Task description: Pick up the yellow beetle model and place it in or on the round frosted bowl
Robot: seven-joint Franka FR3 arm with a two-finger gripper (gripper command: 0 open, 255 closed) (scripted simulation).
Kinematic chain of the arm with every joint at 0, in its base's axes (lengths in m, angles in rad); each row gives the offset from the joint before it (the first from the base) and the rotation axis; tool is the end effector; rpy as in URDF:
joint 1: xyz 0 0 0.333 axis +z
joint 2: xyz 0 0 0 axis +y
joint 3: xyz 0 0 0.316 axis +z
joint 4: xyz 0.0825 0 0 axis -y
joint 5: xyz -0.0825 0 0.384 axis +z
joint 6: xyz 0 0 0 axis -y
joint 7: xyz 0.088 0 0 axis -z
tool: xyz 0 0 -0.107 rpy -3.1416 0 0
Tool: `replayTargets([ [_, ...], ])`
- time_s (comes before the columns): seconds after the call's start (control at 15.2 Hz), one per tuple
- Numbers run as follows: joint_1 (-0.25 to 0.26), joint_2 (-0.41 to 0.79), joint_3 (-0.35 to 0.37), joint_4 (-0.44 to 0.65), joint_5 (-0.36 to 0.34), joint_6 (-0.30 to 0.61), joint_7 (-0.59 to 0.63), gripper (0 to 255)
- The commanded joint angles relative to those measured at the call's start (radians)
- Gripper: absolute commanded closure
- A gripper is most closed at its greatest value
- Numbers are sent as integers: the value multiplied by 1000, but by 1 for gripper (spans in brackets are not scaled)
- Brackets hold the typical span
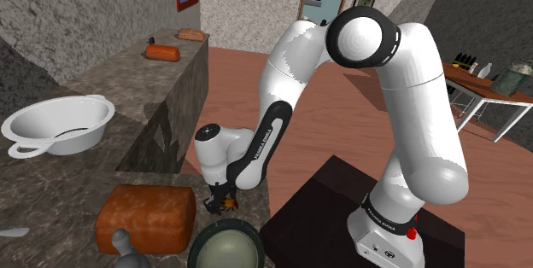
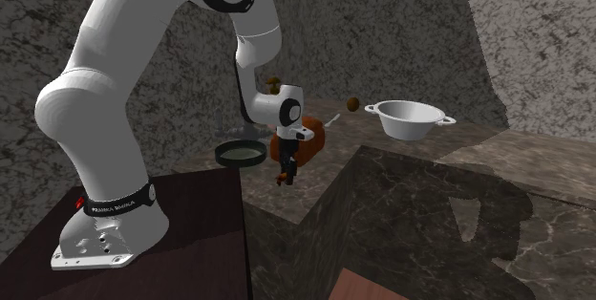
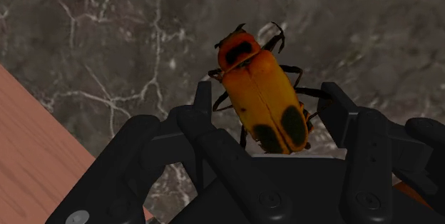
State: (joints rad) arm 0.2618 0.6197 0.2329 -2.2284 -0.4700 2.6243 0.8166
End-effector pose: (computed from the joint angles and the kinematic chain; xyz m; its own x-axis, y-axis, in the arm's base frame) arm 0.4335 0.2602 0.0842 0.9909 0.0722 -0.1137 0.0883 -0.9856 0.1441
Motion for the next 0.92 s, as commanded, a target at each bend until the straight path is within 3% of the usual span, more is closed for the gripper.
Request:
replayTargets([
  [0.0, 0, 0, 0, 0, 0, 0, 0, 255],
  [0.4, 0, 0, 0, 0, 0, 0, 0, 255],
  [0.86, -34, -97, 45, -36, 47, -60, -37, 255],
])
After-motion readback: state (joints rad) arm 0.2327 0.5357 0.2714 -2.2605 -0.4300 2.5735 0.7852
